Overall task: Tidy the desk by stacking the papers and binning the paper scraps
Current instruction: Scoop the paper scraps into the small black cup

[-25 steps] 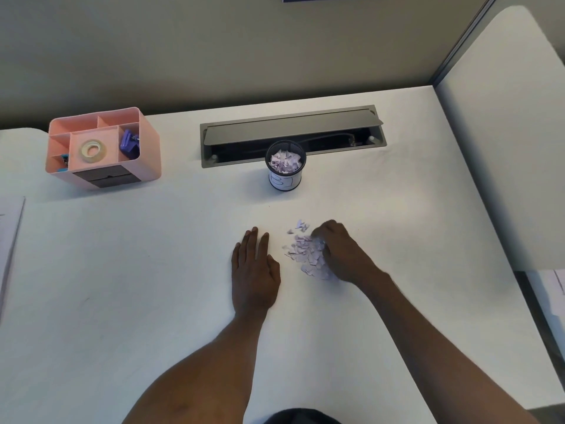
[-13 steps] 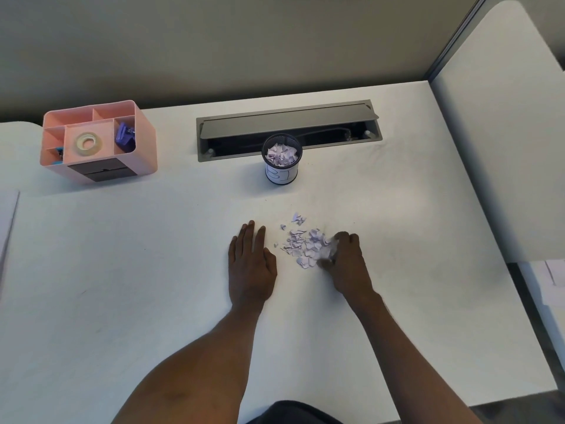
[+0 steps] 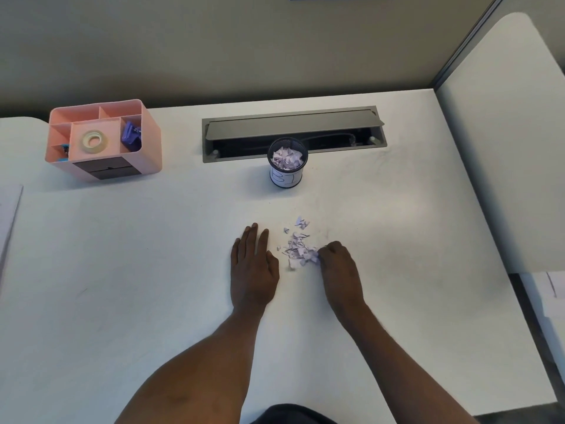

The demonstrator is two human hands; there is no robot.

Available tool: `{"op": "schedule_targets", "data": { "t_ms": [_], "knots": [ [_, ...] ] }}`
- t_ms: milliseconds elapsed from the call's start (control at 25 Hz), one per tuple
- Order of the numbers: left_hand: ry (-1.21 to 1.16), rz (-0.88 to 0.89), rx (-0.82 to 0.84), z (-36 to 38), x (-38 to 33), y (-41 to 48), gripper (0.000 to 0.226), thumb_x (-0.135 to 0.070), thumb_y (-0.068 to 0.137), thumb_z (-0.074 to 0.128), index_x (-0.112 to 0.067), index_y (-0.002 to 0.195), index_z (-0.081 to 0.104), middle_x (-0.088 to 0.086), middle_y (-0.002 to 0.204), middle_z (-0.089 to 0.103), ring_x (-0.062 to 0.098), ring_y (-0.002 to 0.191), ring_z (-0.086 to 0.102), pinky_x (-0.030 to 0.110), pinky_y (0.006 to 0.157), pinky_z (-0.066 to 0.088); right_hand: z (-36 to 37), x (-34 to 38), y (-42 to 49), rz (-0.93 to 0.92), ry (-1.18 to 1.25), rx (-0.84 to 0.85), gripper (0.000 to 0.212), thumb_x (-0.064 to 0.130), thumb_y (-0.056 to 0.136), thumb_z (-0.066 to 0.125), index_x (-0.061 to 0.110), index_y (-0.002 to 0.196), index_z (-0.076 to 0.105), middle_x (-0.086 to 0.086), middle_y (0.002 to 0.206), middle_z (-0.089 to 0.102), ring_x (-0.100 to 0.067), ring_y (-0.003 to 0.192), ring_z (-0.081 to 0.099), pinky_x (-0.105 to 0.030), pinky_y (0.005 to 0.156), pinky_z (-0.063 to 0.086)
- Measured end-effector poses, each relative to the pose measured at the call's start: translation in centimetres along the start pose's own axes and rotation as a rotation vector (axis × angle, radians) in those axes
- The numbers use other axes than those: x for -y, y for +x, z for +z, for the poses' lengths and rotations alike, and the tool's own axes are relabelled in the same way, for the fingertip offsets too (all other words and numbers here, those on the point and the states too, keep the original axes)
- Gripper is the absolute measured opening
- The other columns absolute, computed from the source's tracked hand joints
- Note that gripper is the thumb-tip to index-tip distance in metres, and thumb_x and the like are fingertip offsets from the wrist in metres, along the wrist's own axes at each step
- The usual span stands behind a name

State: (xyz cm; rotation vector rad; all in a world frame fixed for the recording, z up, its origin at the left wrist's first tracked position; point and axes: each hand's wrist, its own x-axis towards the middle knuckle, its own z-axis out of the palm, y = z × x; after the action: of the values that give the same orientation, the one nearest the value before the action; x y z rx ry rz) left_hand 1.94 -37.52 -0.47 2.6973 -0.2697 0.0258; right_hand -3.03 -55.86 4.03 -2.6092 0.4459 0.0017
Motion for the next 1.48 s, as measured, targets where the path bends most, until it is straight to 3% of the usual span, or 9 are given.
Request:
{"op": "schedule_targets", "data": {
  "t_ms": [120,280,440,560,760,960,1160,1360,1480],
  "knots": [
    [-0.006,0.001,-0.004,-0.1,-0.1,-0.1,0.053,-0.016,0.101,0.052,-0.016,0.154,0.049,0.006,0.168,0.038,0.025,0.158,0.031,0.047,0.129,0.027,-2.5,-0.6,3.0,0.121,0.273,-0.055,0.014,0.004,0.086,0.066,0.005,0.074,0.072,-0.008,0.081,0.067,-0.025,0.075,0.065,-0.019,0.066,0.036],
    [-0.005,-0.002,0.001,-0.2,-0.1,-0.1,0.053,-0.017,0.101,0.052,-0.016,0.154,0.049,0.006,0.168,0.038,0.024,0.158,0.031,0.047,0.129,0.026,-6.3,2.2,8.3,0.063,0.384,-0.076,0.011,0.001,0.083,0.073,0.01,0.084,0.079,-0.002,0.082,0.075,-0.009,0.072,0.067,-0.001,0.068,0.04],
    [0.001,-0.004,0.012,-0.2,-0.1,-0.1,0.053,-0.018,0.101,0.052,-0.017,0.154,0.049,0.006,0.169,0.037,0.024,0.158,0.03,0.047,0.13,0.025,-8.5,7.2,14.2,-0.085,0.413,-0.135,0.008,0.005,0.084,0.072,0.009,0.085,0.08,-0.003,0.081,0.073,-0.012,0.072,0.063,-0.009,0.066,0.042],
    [0.002,-0.009,0.018,-0.3,-0.1,0.0,0.053,-0.018,0.101,0.052,-0.018,0.154,0.048,0.005,0.169,0.036,0.023,0.158,0.029,0.046,0.13,0.025,-7.8,9.6,18.2,-0.144,0.308,-0.088,0.012,0.002,0.086,0.071,0.004,0.093,0.08,-0.009,0.091,0.074,-0.016,0.079,0.063,-0.014,0.067,0.042],
    [-0.001,-0.007,0.016,-0.4,-0.1,0.0,0.054,-0.019,0.101,0.052,-0.018,0.155,0.047,0.005,0.17,0.035,0.023,0.159,0.029,0.044,0.131,0.024,-6.0,10.7,21.1,-0.141,0.01,0.185,0.021,0.0,0.094,0.053,-0.004,0.106,0.07,-0.024,0.107,0.068,-0.042,0.101,0.064,-0.035,0.08,0.051],
    [0.008,-0.013,0.03,-0.4,-0.1,0.0,0.055,-0.021,0.102,0.047,-0.019,0.156,0.045,0.005,0.171,0.033,0.022,0.16,0.026,0.044,0.131,0.023,-6.7,12.6,21.3,-0.18,-0.291,0.206,0.025,0.008,0.091,0.068,0.01,0.116,0.071,-0.016,0.105,0.073,-0.028,0.085,0.067,-0.027,0.066,0.043],
    [0.006,-0.012,0.015,-0.5,0.0,0.0,0.054,-0.02,0.102,0.05,-0.018,0.155,0.046,0.006,0.17,0.035,0.024,0.159,0.029,0.045,0.131,0.025,-7.9,12.2,19.0,-0.239,-0.073,0.053,0.031,0.007,0.096,0.062,0.008,0.126,0.069,-0.015,0.12,0.071,-0.03,0.106,0.068,-0.033,0.086,0.053],
    [0.0,-0.007,0.015,-0.3,0.0,0.0,0.053,-0.019,0.102,0.051,-0.016,0.154,0.047,0.007,0.169,0.036,0.025,0.158,0.03,0.049,0.129,0.027,-9.2,9.2,15.8,-0.301,0.178,-0.26,0.017,0.004,0.091,0.065,0.004,0.102,0.078,-0.012,0.095,0.077,-0.023,0.085,0.07,-0.032,0.077,0.055],
    [-0.008,-0.012,0.019,-0.2,0.1,0.0,0.053,-0.018,0.101,0.051,-0.016,0.154,0.048,0.007,0.169,0.036,0.025,0.159,0.029,0.047,0.13,0.024,-9.3,5.2,11.4,-0.122,0.41,-0.186,0.016,-0.001,0.089,0.065,0.005,0.096,0.078,-0.009,0.082,0.076,-0.022,0.07,0.07,-0.028,0.068,0.054]
  ]
}}
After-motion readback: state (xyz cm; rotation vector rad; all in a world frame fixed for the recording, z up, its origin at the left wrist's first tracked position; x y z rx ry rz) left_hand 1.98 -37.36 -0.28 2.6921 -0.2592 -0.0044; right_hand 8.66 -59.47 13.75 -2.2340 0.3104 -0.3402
